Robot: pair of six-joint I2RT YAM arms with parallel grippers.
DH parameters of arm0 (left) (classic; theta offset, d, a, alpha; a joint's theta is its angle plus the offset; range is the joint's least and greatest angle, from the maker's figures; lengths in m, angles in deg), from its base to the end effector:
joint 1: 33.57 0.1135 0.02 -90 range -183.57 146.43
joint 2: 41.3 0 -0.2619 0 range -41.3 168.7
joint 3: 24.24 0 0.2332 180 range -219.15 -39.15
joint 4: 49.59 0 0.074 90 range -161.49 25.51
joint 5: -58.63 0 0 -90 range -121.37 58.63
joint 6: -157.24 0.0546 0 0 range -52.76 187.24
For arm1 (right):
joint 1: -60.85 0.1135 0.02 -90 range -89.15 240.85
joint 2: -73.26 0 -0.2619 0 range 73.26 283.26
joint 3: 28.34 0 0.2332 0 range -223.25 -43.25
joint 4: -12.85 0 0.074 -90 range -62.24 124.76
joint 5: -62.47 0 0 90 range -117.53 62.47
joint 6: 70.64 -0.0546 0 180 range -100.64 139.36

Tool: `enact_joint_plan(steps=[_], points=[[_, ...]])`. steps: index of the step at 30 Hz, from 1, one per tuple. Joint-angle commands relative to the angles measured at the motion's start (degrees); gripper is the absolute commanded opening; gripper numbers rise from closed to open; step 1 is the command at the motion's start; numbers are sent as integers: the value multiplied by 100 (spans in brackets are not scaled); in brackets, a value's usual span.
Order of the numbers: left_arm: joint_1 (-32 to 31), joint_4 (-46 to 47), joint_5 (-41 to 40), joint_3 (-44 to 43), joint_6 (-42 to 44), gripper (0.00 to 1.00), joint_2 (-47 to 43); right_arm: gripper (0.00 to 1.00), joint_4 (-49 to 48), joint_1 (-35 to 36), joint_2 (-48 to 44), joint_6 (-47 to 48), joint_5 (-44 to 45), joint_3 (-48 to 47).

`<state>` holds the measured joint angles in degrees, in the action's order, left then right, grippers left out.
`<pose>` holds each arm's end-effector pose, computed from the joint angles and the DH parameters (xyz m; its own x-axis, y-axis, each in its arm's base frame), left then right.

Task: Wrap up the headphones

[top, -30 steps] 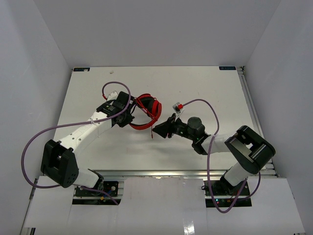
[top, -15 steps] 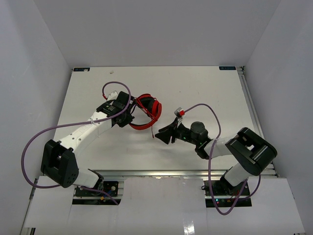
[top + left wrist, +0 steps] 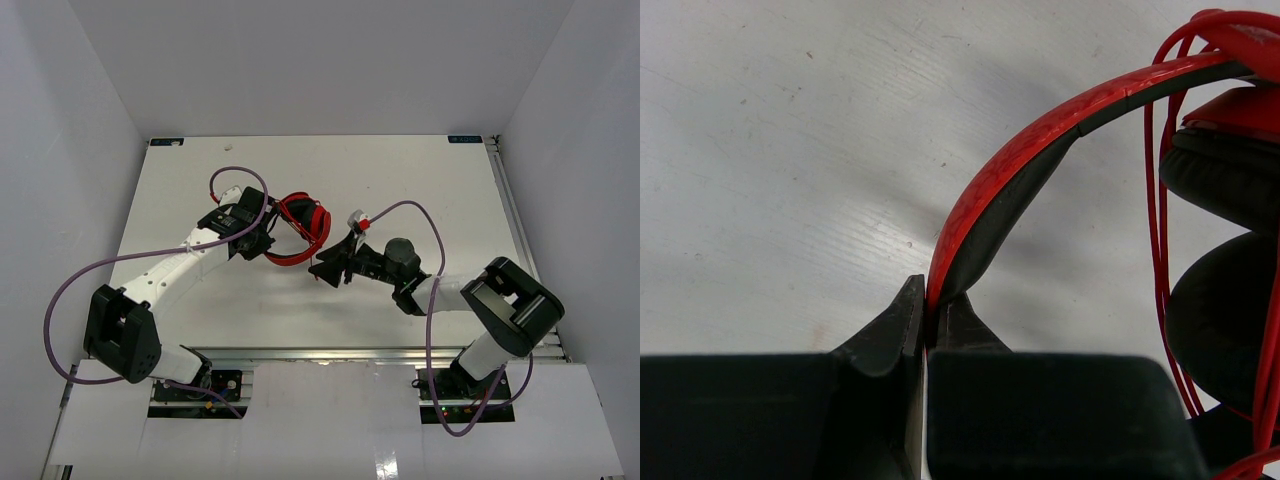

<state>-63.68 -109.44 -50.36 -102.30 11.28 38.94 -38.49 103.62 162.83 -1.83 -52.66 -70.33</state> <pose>0.2404 -0.1189 0.2518 -0.7114 -0.4932 -0.5007 -0.4415 0.8679 -0.2278 0.2034 0.2197 0.2113 -0.2898 0.1777 -0.9404 -0.8807 0.3353 0.3347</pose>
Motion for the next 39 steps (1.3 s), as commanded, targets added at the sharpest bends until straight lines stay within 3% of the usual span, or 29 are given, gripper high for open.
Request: enact_joint_plan(steps=[1,8,16,25,39], points=[[5,311,53,-48,-55,0,-110,59,-123,20,337,143,-166,-339],[5,311,44,-39,-46,0,-140,55,-256,127,713,35,-128,-439],[5,328,104,-57,23,0,-149,9,-178,51,817,-8,614,-145],[14,368,-10,-64,77,0,-49,8,-222,-254,878,106,1132,531],[14,940,454,141,343,0,658,8,101,-479,1543,-130,1196,158]])
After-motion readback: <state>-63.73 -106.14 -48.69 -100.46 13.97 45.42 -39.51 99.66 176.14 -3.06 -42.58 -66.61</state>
